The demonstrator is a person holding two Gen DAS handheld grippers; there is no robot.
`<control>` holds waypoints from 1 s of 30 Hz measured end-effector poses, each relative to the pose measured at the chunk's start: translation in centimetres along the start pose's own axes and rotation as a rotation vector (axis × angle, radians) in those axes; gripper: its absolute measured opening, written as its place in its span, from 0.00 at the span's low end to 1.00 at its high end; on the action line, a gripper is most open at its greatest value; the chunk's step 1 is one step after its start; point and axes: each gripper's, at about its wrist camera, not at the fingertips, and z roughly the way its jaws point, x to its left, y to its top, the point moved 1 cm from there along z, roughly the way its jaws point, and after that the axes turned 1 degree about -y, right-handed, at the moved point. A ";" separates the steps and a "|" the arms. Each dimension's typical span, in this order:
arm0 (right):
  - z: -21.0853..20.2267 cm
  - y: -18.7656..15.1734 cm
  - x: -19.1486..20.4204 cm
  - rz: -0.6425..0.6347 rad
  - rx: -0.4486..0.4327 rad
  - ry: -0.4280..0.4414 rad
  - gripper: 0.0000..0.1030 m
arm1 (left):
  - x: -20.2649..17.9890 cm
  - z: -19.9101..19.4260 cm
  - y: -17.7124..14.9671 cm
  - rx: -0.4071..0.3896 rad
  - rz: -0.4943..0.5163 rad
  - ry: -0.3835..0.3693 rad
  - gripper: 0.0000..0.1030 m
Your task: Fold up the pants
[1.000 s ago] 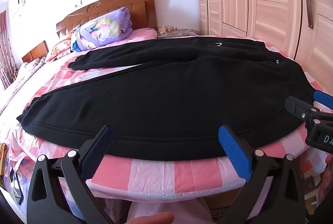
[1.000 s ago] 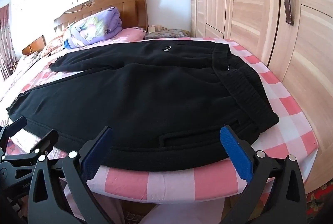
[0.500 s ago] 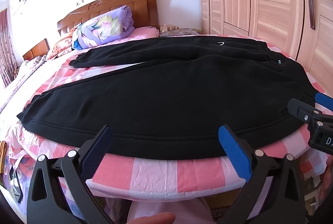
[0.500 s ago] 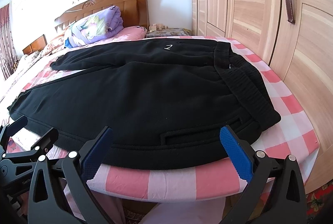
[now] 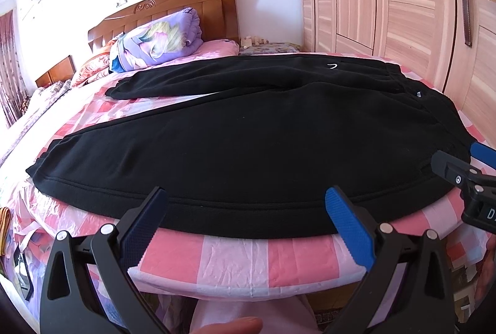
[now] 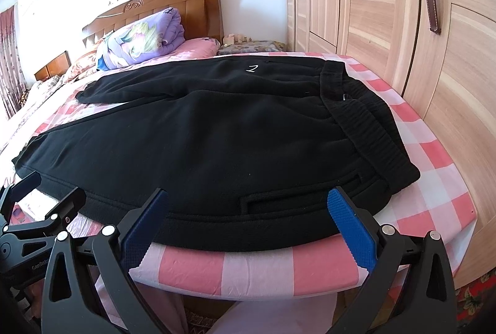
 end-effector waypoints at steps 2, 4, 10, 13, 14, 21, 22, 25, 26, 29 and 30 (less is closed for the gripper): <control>0.0 -0.1 0.0 0.000 0.000 0.001 0.96 | 0.2 0.0 0.0 0.001 -0.003 0.001 0.99; -0.1 -0.1 0.0 0.000 0.001 0.002 0.96 | 0.2 0.1 0.0 0.002 -0.006 -0.001 0.99; -0.1 -0.2 0.0 0.003 0.000 0.003 0.96 | 0.6 0.1 -0.1 0.003 -0.023 -0.018 0.99; -0.1 -0.3 -0.1 0.004 0.001 0.003 0.96 | 1.0 0.1 0.0 0.006 -0.033 -0.025 0.99; -0.1 -0.3 -0.1 0.003 0.001 0.003 0.96 | 1.0 0.2 0.0 0.006 -0.035 -0.025 0.99; 0.2 0.0 -0.8 -0.001 0.004 -0.002 0.96 | 1.5 0.2 0.9 0.005 -0.018 -0.017 0.99; 0.4 0.3 -1.0 -0.007 0.006 -0.004 0.96 | 1.6 0.3 1.2 0.006 -0.015 -0.018 0.99; 0.5 1.4 -1.4 -0.020 -0.012 -0.024 0.96 | 1.9 0.7 2.0 0.003 -0.010 -0.007 0.99; 0.5 1.8 -1.5 -0.018 -0.019 -0.022 0.96 | 2.1 0.8 2.3 0.002 -0.009 -0.004 0.99; 0.6 3.0 -1.8 -0.024 -0.039 -0.028 0.96 | 2.4 1.3 3.2 0.006 -0.008 -0.012 0.99; 0.7 3.4 -1.8 -0.030 -0.046 -0.032 0.96 | 2.4 1.5 3.6 0.010 -0.004 -0.020 0.99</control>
